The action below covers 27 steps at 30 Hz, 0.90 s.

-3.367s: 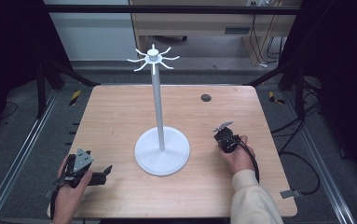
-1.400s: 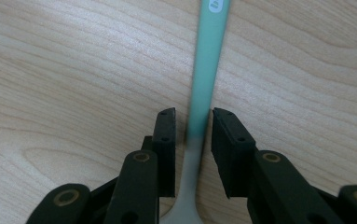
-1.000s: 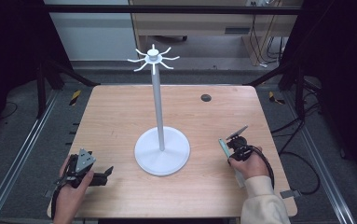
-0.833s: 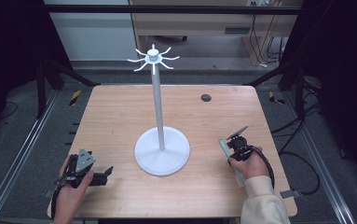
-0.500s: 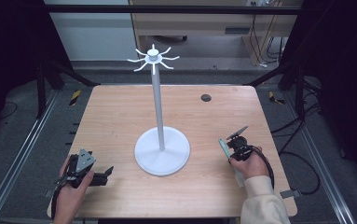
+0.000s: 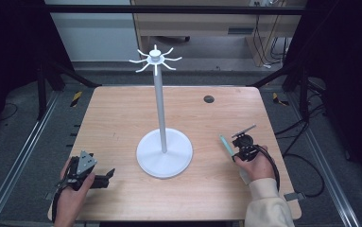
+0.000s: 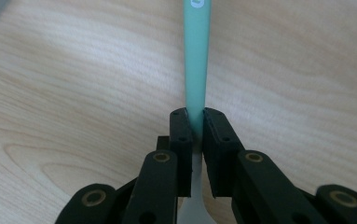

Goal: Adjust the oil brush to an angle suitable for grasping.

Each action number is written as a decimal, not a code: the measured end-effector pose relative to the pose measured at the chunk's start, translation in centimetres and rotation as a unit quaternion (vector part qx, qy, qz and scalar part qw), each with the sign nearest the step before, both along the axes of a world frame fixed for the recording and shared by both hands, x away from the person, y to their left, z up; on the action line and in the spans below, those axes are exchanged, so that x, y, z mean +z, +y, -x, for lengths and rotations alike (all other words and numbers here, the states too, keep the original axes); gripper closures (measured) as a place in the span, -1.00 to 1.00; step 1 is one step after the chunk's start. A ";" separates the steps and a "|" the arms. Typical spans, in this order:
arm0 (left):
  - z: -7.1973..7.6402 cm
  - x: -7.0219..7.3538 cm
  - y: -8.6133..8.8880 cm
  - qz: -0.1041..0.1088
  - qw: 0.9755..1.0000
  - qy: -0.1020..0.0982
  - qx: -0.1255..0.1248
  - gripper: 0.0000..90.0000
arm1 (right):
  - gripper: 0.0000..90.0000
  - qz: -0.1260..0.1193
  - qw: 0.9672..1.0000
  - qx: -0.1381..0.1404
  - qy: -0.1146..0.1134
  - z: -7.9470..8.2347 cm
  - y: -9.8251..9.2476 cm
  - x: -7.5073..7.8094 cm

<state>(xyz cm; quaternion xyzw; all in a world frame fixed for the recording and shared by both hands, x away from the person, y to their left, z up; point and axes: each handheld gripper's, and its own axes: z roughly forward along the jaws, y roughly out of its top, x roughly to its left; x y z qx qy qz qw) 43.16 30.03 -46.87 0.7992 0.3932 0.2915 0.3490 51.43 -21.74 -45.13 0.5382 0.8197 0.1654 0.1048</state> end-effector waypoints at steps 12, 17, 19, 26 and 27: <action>0.2 0.1 0.4 0.007 1.000 -0.004 0.007 -0.94 | 0.84 -0.054 0.991 0.017 -0.120 0.3 0.4 2.3; 0.1 0.1 0.5 0.008 1.000 -0.004 0.010 -0.94 | 0.84 -0.077 0.984 0.014 -0.162 0.5 0.3 3.2; 0.1 0.0 0.4 0.007 1.000 -0.003 0.010 -0.94 | 0.84 -0.081 0.981 0.012 -0.174 0.6 0.3 3.5; 0.0 0.0 0.5 0.013 1.000 -0.001 0.010 -0.94 | 0.84 -0.096 0.976 0.009 -0.196 0.8 0.0 3.8; -0.1 0.0 0.5 0.014 1.000 -0.001 0.011 -0.94 | 0.84 -0.099 0.975 0.009 -0.198 0.8 0.1 3.9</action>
